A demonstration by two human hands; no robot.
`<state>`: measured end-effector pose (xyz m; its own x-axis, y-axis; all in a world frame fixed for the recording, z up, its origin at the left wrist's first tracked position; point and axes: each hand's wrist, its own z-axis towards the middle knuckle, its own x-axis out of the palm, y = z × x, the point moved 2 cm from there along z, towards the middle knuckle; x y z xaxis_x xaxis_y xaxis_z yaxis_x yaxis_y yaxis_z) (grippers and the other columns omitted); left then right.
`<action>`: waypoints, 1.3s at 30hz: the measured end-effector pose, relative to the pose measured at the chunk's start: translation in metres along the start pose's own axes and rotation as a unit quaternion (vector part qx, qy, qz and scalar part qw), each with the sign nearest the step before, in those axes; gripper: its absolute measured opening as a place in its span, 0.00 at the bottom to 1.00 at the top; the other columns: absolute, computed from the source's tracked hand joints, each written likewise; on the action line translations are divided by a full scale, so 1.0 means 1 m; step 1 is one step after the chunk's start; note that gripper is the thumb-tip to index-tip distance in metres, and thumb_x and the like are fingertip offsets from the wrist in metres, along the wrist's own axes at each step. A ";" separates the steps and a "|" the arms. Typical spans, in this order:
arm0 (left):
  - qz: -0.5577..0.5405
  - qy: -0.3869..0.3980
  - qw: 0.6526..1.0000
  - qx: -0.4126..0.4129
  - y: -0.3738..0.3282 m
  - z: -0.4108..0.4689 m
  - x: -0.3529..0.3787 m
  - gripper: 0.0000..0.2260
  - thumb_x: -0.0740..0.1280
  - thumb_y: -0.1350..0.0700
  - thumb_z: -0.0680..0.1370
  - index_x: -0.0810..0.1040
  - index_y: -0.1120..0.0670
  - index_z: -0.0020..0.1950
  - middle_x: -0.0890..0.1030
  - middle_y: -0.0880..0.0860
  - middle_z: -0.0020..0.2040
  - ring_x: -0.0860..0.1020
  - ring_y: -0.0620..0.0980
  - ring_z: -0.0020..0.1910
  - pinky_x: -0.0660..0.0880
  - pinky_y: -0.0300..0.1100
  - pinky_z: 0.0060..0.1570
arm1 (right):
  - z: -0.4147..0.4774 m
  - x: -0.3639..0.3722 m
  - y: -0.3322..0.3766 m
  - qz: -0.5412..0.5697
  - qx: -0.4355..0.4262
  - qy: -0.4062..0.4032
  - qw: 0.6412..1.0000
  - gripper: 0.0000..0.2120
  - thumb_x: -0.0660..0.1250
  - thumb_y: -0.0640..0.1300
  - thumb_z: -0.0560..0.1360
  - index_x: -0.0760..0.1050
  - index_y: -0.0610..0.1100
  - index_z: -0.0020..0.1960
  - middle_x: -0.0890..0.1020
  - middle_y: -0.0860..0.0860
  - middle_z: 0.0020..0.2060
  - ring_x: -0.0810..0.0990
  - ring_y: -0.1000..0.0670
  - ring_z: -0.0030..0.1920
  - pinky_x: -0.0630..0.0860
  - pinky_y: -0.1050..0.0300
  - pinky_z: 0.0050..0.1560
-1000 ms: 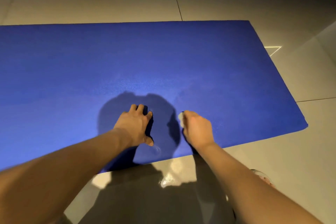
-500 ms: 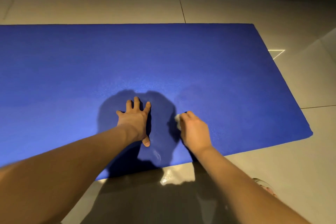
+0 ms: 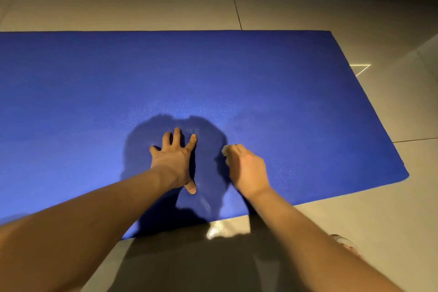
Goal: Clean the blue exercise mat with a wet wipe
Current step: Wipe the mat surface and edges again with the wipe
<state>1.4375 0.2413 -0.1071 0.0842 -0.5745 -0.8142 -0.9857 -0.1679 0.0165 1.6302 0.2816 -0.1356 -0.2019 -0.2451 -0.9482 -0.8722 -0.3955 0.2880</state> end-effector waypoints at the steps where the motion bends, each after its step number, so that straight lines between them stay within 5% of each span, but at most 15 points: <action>1: 0.000 0.003 1.000 0.000 0.000 0.000 0.000 0.68 0.82 0.34 0.57 0.38 0.43 0.82 0.41 0.57 0.79 0.46 0.62 0.79 0.64 0.64 0.69 | 0.004 -0.006 -0.018 -0.012 0.012 -0.010 1.000 0.11 0.64 0.38 0.77 0.76 0.48 0.57 0.79 0.48 0.50 0.80 0.41 0.47 0.67 0.53 0.37; 5: 0.001 0.005 1.000 -0.002 -0.002 0.001 0.000 0.68 0.82 0.35 0.58 0.38 0.43 0.82 0.40 0.57 0.80 0.45 0.63 0.79 0.63 0.65 0.70 | 0.016 -0.040 -0.101 -0.049 0.209 -0.059 0.975 0.11 0.64 0.38 0.78 0.77 0.46 0.60 0.79 0.43 0.54 0.80 0.38 0.51 0.67 0.52 0.40; 8: 0.004 0.003 1.000 -0.003 -0.002 0.001 -0.001 0.68 0.82 0.35 0.58 0.38 0.44 0.82 0.41 0.58 0.79 0.46 0.63 0.79 0.63 0.65 0.69 | 0.027 -0.042 -0.081 -0.037 0.254 -0.078 0.963 0.08 0.65 0.34 0.73 0.78 0.44 0.48 0.80 0.43 0.47 0.79 0.37 0.45 0.65 0.54 0.37; 12: 0.006 0.000 1.000 -0.002 -0.002 0.000 -0.001 0.68 0.82 0.34 0.58 0.37 0.44 0.82 0.40 0.58 0.80 0.46 0.63 0.79 0.64 0.65 0.69 | 0.024 -0.011 0.008 0.020 0.102 -0.050 0.993 0.12 0.63 0.32 0.70 0.65 0.47 0.37 0.69 0.48 0.35 0.65 0.40 0.34 0.60 0.53 0.34; 15: 0.007 -0.001 1.000 0.000 0.000 0.001 0.000 0.68 0.81 0.32 0.59 0.36 0.43 0.82 0.39 0.57 0.80 0.44 0.62 0.80 0.63 0.64 0.70 | 0.029 -0.014 0.002 0.007 0.019 -0.015 1.000 0.10 0.62 0.37 0.76 0.68 0.49 0.40 0.72 0.49 0.37 0.72 0.40 0.36 0.63 0.52 0.34; 18: 0.010 0.007 1.000 0.001 0.000 0.001 -0.001 0.68 0.81 0.33 0.59 0.36 0.43 0.82 0.38 0.58 0.81 0.43 0.63 0.80 0.63 0.65 0.70 | 0.041 -0.036 -0.063 -0.027 0.122 -0.051 0.991 0.06 0.64 0.39 0.77 0.76 0.49 0.47 0.78 0.45 0.48 0.79 0.38 0.44 0.68 0.53 0.38; 21: 0.008 0.010 1.000 -0.005 -0.002 0.002 -0.001 0.68 0.82 0.34 0.59 0.36 0.43 0.82 0.38 0.58 0.81 0.43 0.63 0.80 0.62 0.65 0.70 | 0.050 -0.045 -0.098 -0.069 0.201 -0.085 0.973 0.08 0.65 0.35 0.75 0.81 0.44 0.49 0.74 0.44 0.48 0.74 0.40 0.44 0.66 0.53 0.38; 26: 0.006 0.012 1.000 -0.005 -0.002 0.003 0.000 0.69 0.82 0.34 0.58 0.35 0.44 0.82 0.38 0.59 0.80 0.44 0.63 0.80 0.62 0.66 0.70 | 0.050 -0.013 -0.005 0.002 0.080 -0.108 0.991 0.11 0.64 0.32 0.65 0.70 0.48 0.37 0.73 0.47 0.38 0.71 0.40 0.40 0.59 0.53 0.36; 30: -0.002 0.012 1.000 -0.003 0.001 0.002 0.000 0.69 0.81 0.33 0.59 0.34 0.42 0.82 0.36 0.58 0.81 0.42 0.62 0.80 0.60 0.65 0.71 | 0.034 0.011 0.024 -0.073 -0.091 -0.061 0.991 0.18 0.57 0.37 0.71 0.75 0.47 0.58 0.77 0.52 0.55 0.73 0.45 0.50 0.62 0.56 0.46; 35: 0.005 0.006 1.000 -0.001 0.000 0.003 0.001 0.68 0.81 0.34 0.59 0.36 0.43 0.82 0.37 0.58 0.81 0.43 0.63 0.80 0.61 0.66 0.71 | 0.033 -0.017 -0.063 -0.202 -0.031 -0.085 0.975 0.19 0.57 0.41 0.79 0.75 0.40 0.67 0.76 0.44 0.64 0.73 0.39 0.60 0.68 0.45 0.56; 39: 0.005 0.011 1.000 -0.004 0.000 0.005 0.003 0.69 0.81 0.33 0.59 0.33 0.43 0.82 0.36 0.58 0.81 0.42 0.63 0.80 0.61 0.66 0.71 | 0.039 -0.023 -0.052 -0.120 0.009 -0.116 0.986 0.09 0.64 0.38 0.76 0.80 0.39 0.54 0.79 0.45 0.59 0.77 0.40 0.55 0.71 0.46 0.54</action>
<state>1.4369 0.2438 -0.1124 0.0785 -0.5939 -0.8007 -0.9851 -0.1695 0.0291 1.6628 0.3424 -0.1339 -0.0831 0.0639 -0.9945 -0.9146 -0.4012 0.0506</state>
